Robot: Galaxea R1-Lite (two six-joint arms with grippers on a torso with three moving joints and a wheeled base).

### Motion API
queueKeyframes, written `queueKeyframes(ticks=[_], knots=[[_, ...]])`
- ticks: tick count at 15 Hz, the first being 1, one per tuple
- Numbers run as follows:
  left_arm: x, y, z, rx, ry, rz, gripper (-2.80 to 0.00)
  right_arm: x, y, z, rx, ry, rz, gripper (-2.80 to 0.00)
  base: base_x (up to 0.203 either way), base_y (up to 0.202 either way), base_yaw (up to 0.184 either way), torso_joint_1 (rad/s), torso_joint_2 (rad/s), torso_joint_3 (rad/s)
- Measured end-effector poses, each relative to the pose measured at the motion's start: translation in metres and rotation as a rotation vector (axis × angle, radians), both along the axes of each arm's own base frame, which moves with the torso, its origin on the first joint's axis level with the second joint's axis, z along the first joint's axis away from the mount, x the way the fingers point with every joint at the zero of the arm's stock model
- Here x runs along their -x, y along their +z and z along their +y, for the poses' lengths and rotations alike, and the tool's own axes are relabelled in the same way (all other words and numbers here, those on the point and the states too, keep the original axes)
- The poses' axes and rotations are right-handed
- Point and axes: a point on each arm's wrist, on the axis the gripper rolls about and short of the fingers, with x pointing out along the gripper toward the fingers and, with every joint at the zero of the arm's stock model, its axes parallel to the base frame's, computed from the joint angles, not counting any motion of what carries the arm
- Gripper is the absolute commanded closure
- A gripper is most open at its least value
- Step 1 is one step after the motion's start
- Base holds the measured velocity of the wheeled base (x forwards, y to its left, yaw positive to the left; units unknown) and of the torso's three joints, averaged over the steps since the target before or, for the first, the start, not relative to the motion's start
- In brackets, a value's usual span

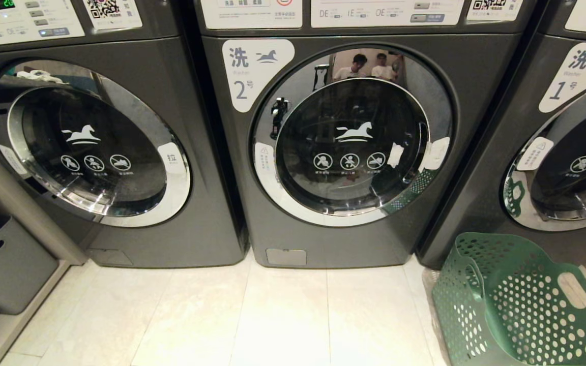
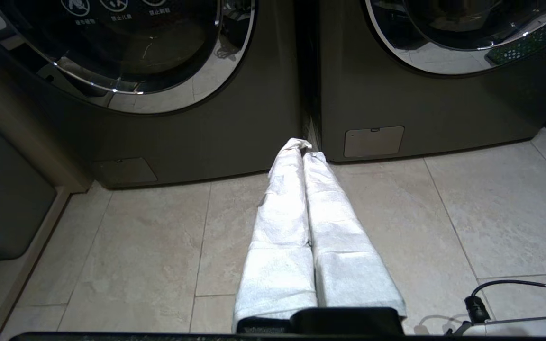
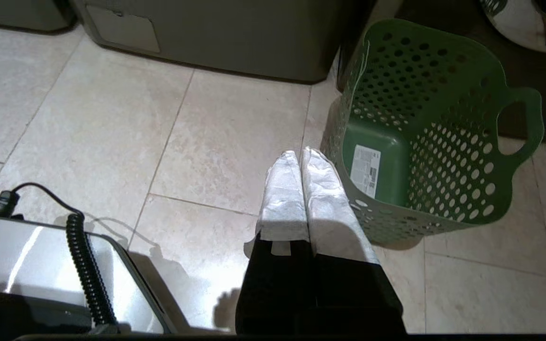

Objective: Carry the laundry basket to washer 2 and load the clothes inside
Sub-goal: Press the washing machine switch

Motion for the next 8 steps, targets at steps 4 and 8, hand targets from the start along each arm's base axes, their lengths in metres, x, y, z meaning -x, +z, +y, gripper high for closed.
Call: queueKeyframes(ticks=[4, 8], knots=[[0.0, 0.0, 0.0, 0.003, -0.001, -0.005, 0.0, 0.014, -0.002, -0.001, -0.075, -0.051, -0.171, 0.0, 0.0, 0.0, 0.0, 0.0, 0.0, 0.0], [0.0, -0.001, 0.0, 0.016, -0.001, 0.0, 0.0, 0.018, -0.004, -0.001, -0.067, -0.064, -0.22, 0.0, 0.0, 0.0, 0.0, 0.0, 0.0, 0.0]])
